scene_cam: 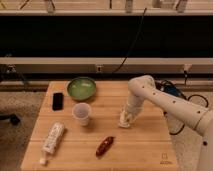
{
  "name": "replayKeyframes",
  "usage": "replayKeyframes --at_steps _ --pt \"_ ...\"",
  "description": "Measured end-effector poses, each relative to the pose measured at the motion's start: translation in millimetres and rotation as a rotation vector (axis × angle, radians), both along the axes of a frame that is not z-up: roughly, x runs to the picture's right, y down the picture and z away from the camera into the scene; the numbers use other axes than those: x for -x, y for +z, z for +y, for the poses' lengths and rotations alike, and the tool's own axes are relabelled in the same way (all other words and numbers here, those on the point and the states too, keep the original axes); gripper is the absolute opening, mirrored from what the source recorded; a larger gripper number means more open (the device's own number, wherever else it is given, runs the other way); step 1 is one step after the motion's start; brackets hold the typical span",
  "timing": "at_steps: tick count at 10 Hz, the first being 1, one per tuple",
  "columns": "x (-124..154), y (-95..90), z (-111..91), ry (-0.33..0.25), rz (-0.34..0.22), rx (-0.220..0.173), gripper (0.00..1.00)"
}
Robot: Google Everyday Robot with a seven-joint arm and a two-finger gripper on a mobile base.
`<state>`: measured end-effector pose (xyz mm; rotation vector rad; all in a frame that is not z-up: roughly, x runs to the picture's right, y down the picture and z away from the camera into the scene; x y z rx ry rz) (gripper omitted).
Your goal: Wipe the white sponge on the table
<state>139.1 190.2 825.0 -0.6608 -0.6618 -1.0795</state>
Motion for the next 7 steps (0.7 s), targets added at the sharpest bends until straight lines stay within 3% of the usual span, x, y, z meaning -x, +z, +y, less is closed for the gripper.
replayKeyframes --at_steps 7 --pt "-13.2 -10.4 13.0 0.008 0.012 -0.006 0.0"
